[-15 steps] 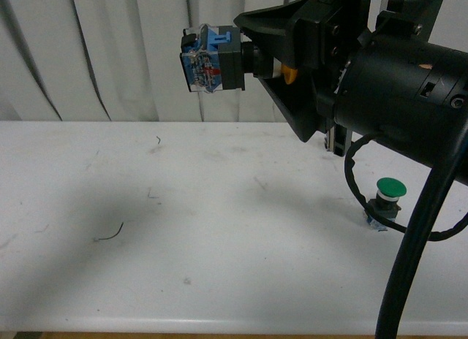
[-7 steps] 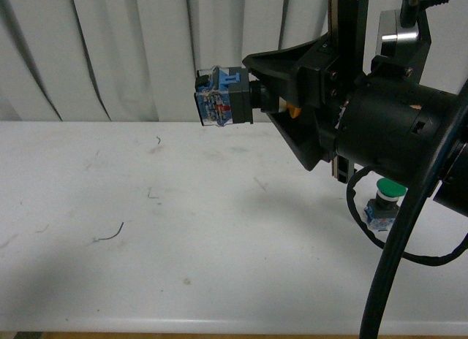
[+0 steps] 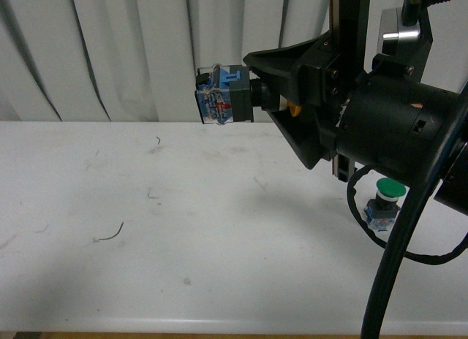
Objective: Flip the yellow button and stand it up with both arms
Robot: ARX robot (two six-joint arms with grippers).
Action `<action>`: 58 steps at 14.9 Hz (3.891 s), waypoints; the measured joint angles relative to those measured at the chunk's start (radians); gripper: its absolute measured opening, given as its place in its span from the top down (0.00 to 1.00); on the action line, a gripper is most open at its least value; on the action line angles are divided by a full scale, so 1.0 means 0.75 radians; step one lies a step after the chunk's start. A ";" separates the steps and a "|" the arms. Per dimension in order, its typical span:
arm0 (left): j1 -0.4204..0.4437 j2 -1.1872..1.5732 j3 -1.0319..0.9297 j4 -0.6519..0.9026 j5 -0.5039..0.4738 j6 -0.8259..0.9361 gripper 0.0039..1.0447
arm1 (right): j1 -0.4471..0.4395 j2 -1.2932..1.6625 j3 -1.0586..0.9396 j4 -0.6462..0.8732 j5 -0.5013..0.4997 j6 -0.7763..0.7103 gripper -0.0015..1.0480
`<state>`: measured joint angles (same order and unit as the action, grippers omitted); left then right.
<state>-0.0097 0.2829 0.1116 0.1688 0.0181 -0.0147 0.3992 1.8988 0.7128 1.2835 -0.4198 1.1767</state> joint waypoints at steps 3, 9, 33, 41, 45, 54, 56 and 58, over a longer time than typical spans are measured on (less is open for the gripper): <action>0.013 -0.127 -0.076 -0.048 -0.025 0.000 0.99 | 0.009 0.001 0.000 -0.001 0.000 -0.002 0.68; 0.013 -0.366 -0.136 -0.231 -0.024 0.001 0.99 | 0.017 0.001 0.001 -0.002 -0.001 -0.011 0.68; 0.013 -0.366 -0.136 -0.230 -0.025 0.001 0.06 | -0.379 0.095 0.532 -0.963 0.625 -1.676 0.69; 0.013 -0.366 -0.136 -0.230 -0.025 0.001 0.06 | -0.428 0.568 1.173 -1.452 0.624 -1.795 0.69; 0.013 -0.366 -0.136 -0.230 -0.025 0.002 0.06 | -0.391 0.638 1.206 -1.471 0.623 -1.780 0.69; 0.013 -0.366 -0.136 -0.230 -0.025 0.001 0.06 | -0.364 0.740 1.238 -1.511 0.691 -1.633 0.69; 0.013 -0.366 -0.136 -0.230 -0.025 0.001 0.06 | -0.366 0.742 1.238 -1.514 0.714 -1.634 0.69; 0.013 -0.366 -0.136 -0.230 -0.025 0.001 0.06 | -0.366 0.742 1.238 -1.516 0.714 -1.634 0.69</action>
<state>-0.0002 0.0086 0.0093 -0.0036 -0.0006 -0.0139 0.1246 2.4554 1.6413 0.1463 0.1158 -0.0490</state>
